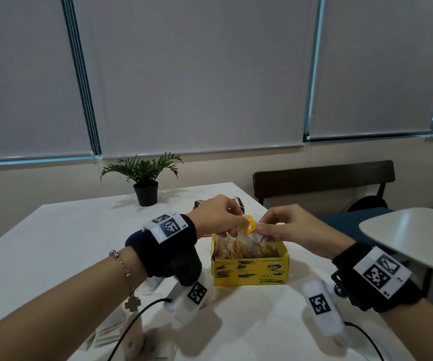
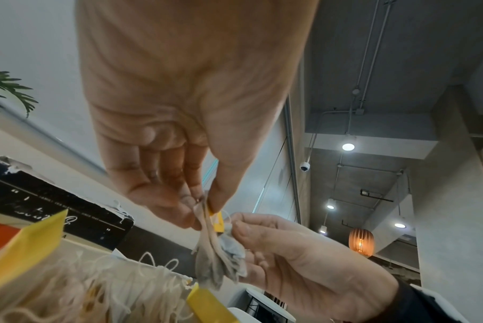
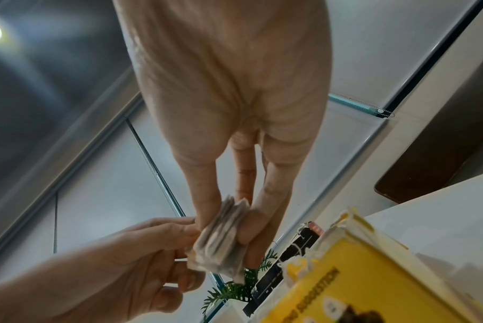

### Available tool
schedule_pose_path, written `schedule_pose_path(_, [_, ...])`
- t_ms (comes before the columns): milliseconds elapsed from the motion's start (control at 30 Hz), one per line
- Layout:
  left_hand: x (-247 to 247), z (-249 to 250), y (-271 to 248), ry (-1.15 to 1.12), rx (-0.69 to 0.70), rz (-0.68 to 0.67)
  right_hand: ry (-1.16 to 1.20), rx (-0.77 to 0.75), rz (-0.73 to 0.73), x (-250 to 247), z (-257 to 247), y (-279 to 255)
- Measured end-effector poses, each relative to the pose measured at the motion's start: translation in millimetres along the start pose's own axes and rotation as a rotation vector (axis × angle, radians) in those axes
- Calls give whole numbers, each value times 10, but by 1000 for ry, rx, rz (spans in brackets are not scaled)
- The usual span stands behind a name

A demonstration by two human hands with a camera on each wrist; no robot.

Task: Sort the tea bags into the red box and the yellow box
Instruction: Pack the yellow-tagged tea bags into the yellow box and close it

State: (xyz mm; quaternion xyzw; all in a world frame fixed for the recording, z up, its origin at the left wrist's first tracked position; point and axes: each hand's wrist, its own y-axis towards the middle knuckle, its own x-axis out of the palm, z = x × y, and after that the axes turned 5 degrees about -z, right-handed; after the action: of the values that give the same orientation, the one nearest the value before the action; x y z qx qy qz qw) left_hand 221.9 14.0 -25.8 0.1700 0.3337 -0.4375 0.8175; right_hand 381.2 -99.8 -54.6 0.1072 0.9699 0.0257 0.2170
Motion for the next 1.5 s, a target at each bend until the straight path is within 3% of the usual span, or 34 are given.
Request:
schedule_pose_path(200, [53,-10,34,209,-15,7,-113,21,50,32,27,0])
schedule_pose_path(433, [236,-54,105,470,-46,-3,-433,83,179,133,121,97])
schedule_pose_path(833, [457,-173,128,649,-52,-3,-758,127,15,198,37,84])
schedule_pose_path(1067, [424,-145,127,691,-18,5,-778,143,-197,245,21,54])
schedule_pose_path(1300, [428,-153,107,750,16,3,-757,214,-230,242,13,38])
schedule_pose_path(1500, [442,-156,76,735,20,-4,-878,158,-303,254,-2,12])
